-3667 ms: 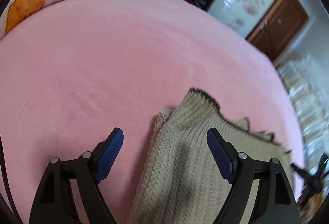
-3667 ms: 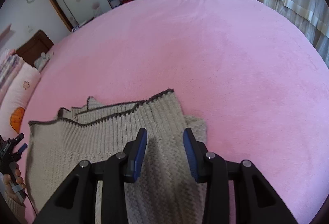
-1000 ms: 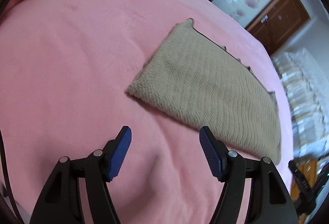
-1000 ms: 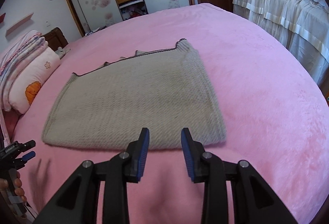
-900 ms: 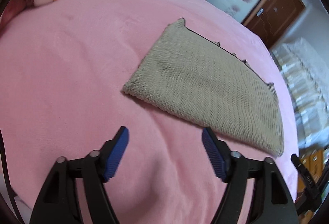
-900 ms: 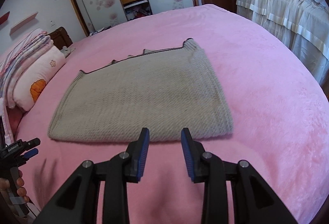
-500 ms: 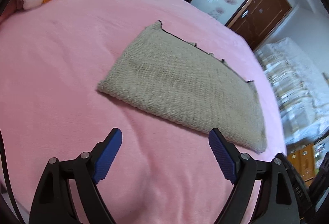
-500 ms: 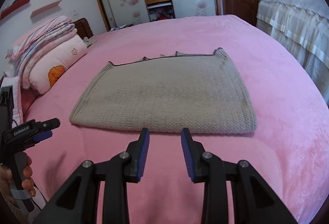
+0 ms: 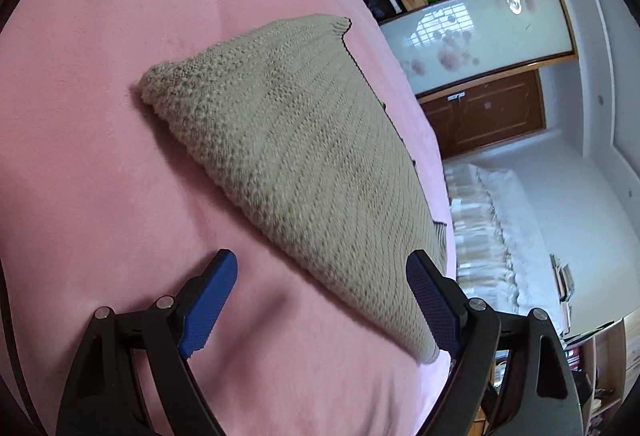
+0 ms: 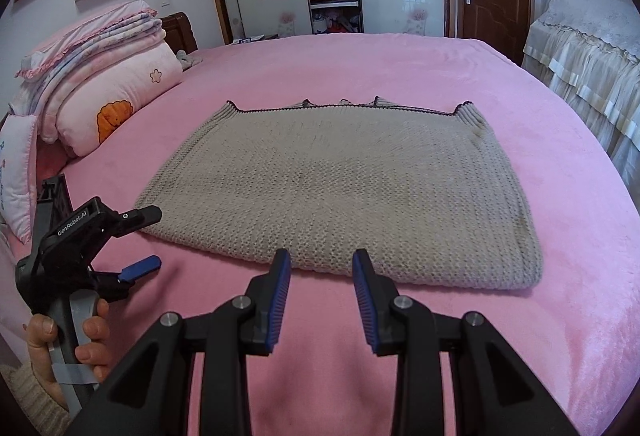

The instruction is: Fold large clothes

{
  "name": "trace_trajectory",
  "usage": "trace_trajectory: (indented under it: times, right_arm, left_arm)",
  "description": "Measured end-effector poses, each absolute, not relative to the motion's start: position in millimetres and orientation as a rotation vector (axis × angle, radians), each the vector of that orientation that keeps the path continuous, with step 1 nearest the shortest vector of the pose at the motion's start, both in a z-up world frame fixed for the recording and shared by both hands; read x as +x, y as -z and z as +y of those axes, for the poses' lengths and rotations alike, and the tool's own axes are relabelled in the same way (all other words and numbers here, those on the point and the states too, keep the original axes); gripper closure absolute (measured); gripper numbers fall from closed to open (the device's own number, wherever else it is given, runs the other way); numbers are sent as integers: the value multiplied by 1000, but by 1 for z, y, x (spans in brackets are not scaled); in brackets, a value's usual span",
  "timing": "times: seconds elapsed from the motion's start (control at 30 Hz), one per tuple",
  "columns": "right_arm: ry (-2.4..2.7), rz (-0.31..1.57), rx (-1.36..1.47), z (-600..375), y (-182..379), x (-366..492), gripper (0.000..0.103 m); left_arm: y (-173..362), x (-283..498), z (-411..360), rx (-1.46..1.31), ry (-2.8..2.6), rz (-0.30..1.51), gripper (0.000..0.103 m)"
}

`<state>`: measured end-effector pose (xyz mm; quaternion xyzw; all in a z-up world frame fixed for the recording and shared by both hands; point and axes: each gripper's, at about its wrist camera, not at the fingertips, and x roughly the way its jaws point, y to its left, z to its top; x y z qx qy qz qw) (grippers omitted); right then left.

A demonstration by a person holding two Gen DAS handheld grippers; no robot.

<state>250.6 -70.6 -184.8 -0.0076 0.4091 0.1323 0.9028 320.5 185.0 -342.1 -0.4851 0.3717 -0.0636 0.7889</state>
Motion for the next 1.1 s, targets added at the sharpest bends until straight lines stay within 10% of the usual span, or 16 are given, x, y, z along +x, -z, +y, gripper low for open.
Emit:
trace_trajectory:
  times: [0.73,0.83,0.9,1.1]
  right_arm:
    - [-274,861,-31,-61,215,286,71]
    - [-280,865,-34,-59,214,294,71]
    - [-287,867,-37,-57,212,302,71]
    - [-284,842,-88,-40,204,347,80]
  left_arm:
    - [360,405,203,-1178,88,615,17]
    - [358,412,201,-1134,52,634,37]
    - [357,415,199,-1064,31,674,76]
    - [342,418,192,-917,-2,699,82]
